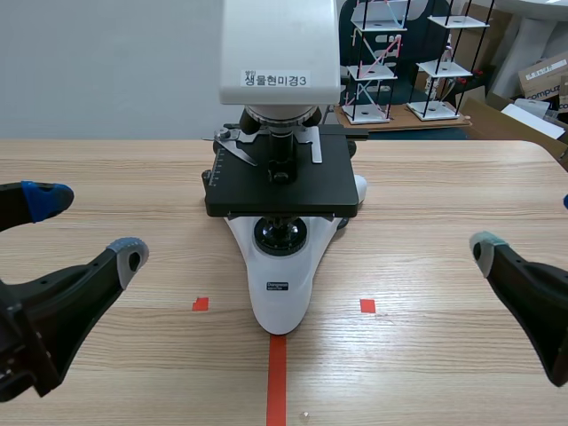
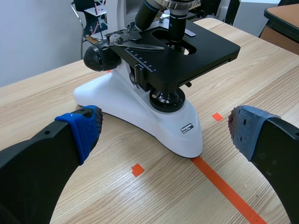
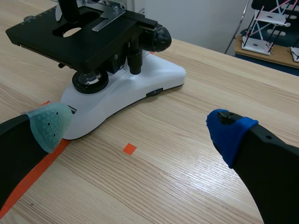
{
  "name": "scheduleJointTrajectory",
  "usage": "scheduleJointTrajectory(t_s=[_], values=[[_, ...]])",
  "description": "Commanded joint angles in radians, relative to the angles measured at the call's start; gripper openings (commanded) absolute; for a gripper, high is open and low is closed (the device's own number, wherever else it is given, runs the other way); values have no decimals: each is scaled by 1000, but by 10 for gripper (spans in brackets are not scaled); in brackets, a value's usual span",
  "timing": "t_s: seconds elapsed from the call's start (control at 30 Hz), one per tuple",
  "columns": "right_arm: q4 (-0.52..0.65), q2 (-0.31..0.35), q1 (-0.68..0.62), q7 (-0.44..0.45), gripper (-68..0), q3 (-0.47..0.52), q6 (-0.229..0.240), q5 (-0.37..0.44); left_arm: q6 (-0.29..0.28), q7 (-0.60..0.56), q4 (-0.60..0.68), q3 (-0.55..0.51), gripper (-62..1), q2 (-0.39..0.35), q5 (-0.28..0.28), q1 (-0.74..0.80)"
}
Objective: Return to the home posture
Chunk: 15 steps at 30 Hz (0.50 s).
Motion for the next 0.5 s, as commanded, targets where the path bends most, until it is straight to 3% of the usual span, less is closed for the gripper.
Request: scheduleJointTrajectory(t_s=[0.0, 0.47], values=[[3, 6, 14, 14, -33, 10, 1, 11, -2, -15, 10, 3, -43, 0, -6, 2], [2, 7, 20, 10, -33, 10, 0, 11, -2, -15, 10, 3, -43, 0, -6, 2]])
